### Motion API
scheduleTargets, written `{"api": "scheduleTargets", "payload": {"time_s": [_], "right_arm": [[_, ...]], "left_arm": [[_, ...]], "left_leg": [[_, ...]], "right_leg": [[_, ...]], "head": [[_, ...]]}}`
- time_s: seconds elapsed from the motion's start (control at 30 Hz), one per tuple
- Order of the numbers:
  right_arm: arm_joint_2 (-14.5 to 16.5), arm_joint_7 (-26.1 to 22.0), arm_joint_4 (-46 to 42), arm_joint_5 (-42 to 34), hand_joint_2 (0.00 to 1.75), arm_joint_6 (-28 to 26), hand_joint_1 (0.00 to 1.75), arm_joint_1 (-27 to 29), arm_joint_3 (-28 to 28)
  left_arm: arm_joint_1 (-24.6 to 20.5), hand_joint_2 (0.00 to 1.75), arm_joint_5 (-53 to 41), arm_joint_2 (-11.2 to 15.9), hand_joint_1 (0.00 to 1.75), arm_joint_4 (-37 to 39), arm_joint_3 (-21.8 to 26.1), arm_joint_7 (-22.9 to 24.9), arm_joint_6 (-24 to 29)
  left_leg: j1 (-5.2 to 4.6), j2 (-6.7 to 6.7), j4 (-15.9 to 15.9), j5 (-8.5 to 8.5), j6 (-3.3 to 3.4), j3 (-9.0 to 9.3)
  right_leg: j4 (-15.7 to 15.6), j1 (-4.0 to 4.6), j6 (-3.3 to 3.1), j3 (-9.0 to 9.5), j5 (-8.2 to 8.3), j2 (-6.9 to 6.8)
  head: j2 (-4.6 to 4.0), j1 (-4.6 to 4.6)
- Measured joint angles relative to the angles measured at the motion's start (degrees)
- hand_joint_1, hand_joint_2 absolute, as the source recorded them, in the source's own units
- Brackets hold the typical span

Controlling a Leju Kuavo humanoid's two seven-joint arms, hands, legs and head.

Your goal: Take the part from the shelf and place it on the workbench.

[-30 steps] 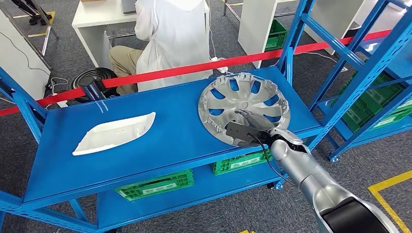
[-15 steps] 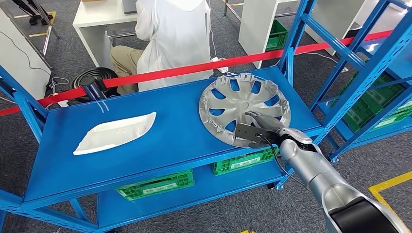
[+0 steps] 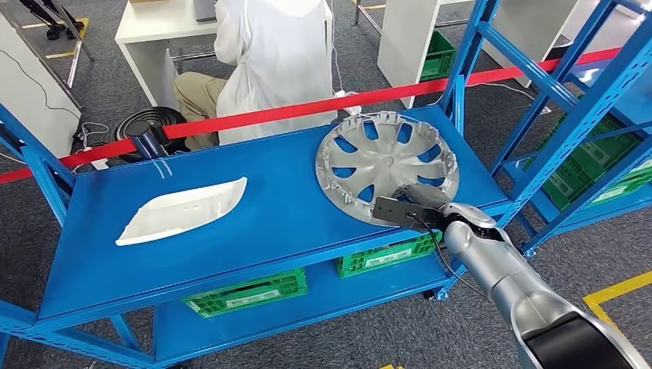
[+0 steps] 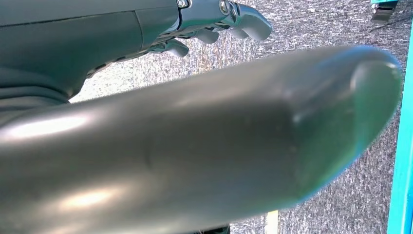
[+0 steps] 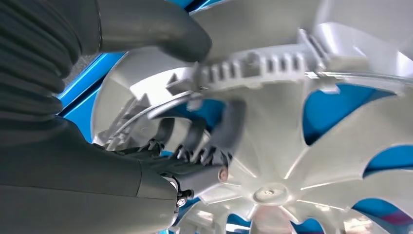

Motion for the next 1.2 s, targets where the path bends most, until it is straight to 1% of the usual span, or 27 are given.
{"api": "scheduleTargets", "payload": {"time_s": [0.1, 0.17, 0.3, 0.47, 0.57, 0.63, 0.7, 0.77, 0.93, 1.07, 1.2], "right_arm": [[-0.14, -0.08, 0.0, -0.04, 1.75, -0.05, 1.75, 0.01, 0.05], [-0.15, -0.06, 0.0, -0.05, 1.75, -0.15, 1.75, 0.02, 0.09], [-0.15, 0.03, 0.0, -0.06, 1.75, -0.23, 1.75, 0.02, 0.12], [-0.15, 0.29, 0.0, 0.03, 1.75, -0.14, 1.75, 0.0, 0.12], [-0.15, 0.31, 0.0, 0.06, 1.75, -0.04, 1.75, 0.0, 0.12], [-0.15, 0.31, 0.0, 0.06, 1.75, -0.03, 1.75, 0.0, 0.12], [-0.15, 0.31, 0.0, 0.06, 1.75, -0.03, 1.75, 0.0, 0.12], [-0.15, 0.31, 0.0, 0.12, 1.75, -0.03, 1.75, 0.0, 0.12], [-0.15, -0.15, 0.0, 0.36, 1.75, -0.1, 1.75, -0.01, 0.12], [-0.15, -0.77, 0.0, -0.23, 1.75, -0.76, 1.75, 0.03, 0.08], [-0.13, -2.27, -0.02, -2.72, 1.75, -2.51, 1.75, 0.32, -0.66]], "left_arm": [[0.0, 0.0, 0.04, -0.01, 0.0, -0.01, 0.04, -0.45, -0.67], [-0.02, 0.0, 0.06, -0.02, 0.0, -0.02, 0.06, -1.64, -1.09], [-0.03, 1.75, 0.1, -0.03, 0.0, -0.03, 0.11, -4.36, 0.14], [-0.11, 1.75, 0.27, -0.02, 0.0, -0.05, 0.27, -5.2, 2.84], [-0.15, 1.75, 0.61, -0.02, 0.0, -0.08, 0.72, -5.37, 3.56], [-0.15, 0.87, 0.65, -0.03, 0.0, -0.09, 0.96, -5.4, 3.61], [-0.16, 0.87, 0.67, -0.04, 0.0, -0.09, 1.1, -5.45, 3.61], [-0.17, 1.75, 0.68, -0.03, 0.0, -0.09, 1.25, -5.56, 3.73], [-0.18, 1.75, 0.64, -0.02, 0.0, -0.09, 1.51, -4.81, 5.6], [-0.19, 1.75, 0.19, 0.0, 0.0, -0.09, 1.55, -3.46, 4.06], [-0.2, 1.75, -0.79, 0.0, 0.0, -0.09, 1.55, -3.17, 3.57]], "left_leg": [[0.0, 0.0, 0.0, 0.0, 0.0, 0.0], [0.0, -0.01, 0.0, 0.0, 0.0, 0.0], [0.0, -0.04, 0.0, 0.0, 0.0, 0.0], [0.0, -0.03, 0.0, 0.0, 0.0, 0.0], [0.0, -0.03, 0.0, 0.0, 0.0, -0.01], [0.0, -0.04, 0.0, 0.0, 0.0, -0.01], [0.0, -0.04, 0.0, 0.0, 0.0, -0.01], [0.0, -0.04, 0.0, 0.0, 0.0, -0.01], [0.0, -0.04, 0.0, 0.0, 0.0, -0.01], [0.0, -0.03, 0.0, 0.0, 0.0, -0.01], [0.0, -0.04, 0.0, 0.0, 0.0, -0.01]], "right_leg": [[0.0, 0.0, 0.0, 0.0, 0.0, 0.0], [-0.01, 0.0, 0.0, 0.0, 0.0, 0.0], [-0.01, 0.0, 0.0, 0.02, 0.0, -0.03], [-0.01, 0.0, 0.0, 0.02, 0.0, -0.01], [-0.01, 0.0, 0.0, 0.02, 0.0, -0.02], [-0.01, 0.0, 0.0, 0.02, 0.0, -0.02], [-0.01, 0.0, 0.0, 0.02, 0.0, -0.02], [-0.01, 0.0, 0.0, 0.02, 0.0, -0.02], [-0.01, 0.0, 0.0, 0.02, 0.0, -0.02], [-0.01, 0.0, 0.0, 0.02, 0.0, -0.02], [-0.01, 0.0, 0.0, 0.02, 0.0, -0.02]], "head": [[0.0, -0.01], [0.0, 0.0], [0.0, 0.0], [0.0, 0.0], [0.0, 0.0], [0.0, 0.0], [0.0, 0.0], [0.0, 0.0], [0.0, 0.0], [0.0, 0.0], [0.0, 0.0]]}}
